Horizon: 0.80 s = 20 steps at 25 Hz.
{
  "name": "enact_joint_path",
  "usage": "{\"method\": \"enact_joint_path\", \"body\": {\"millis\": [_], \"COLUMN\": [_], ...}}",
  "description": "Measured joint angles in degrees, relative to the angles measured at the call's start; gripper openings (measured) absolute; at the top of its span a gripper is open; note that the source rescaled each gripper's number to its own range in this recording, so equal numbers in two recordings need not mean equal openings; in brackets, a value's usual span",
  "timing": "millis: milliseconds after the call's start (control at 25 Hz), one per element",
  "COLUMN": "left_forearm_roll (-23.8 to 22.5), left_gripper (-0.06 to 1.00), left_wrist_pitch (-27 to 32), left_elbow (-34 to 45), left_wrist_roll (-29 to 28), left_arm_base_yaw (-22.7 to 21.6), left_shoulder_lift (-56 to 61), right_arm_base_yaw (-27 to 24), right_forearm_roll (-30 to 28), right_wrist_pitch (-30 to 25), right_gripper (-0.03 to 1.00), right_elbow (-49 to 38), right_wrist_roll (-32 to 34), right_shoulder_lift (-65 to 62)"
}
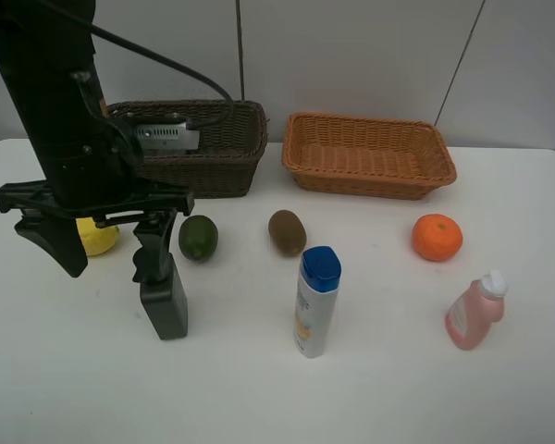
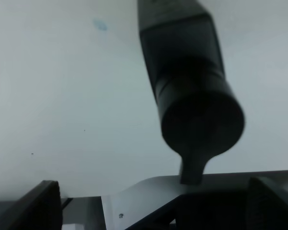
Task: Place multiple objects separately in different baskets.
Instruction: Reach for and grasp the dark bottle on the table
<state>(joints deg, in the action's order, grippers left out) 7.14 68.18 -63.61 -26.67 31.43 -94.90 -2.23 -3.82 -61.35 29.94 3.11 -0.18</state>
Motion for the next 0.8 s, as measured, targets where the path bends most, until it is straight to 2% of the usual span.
{"method": "enact_joint_path", "body": {"millis": [200, 400, 800], "left_forearm_roll": [0.0, 1.47, 1.73], "left_gripper": [1.0, 1.0, 1.0], "left_wrist_pitch": [-8.97, -17.95, -22.33], "left_elbow": [4.54, 4.99, 5.06], "left_wrist_roll": [-2.32, -2.64, -2.64], "left_arm_base_yaw": [0.0, 0.0, 0.0], "left_shoulder_lift": [0.0, 0.0, -9.63], "right_arm_base_yaw": [0.0, 0.0, 0.0], "right_forearm_roll": [0.0, 0.0, 0.0], "right_wrist_pitch": [0.0, 0.0, 0.0], "right_gripper": [1.0, 1.0, 1.0], "right_elbow": [0.0, 0.0, 0.0], "right_wrist_roll": [0.0, 0.0, 0.0], "right_shoulder_lift": [0.0, 0.0, 0.0]}}
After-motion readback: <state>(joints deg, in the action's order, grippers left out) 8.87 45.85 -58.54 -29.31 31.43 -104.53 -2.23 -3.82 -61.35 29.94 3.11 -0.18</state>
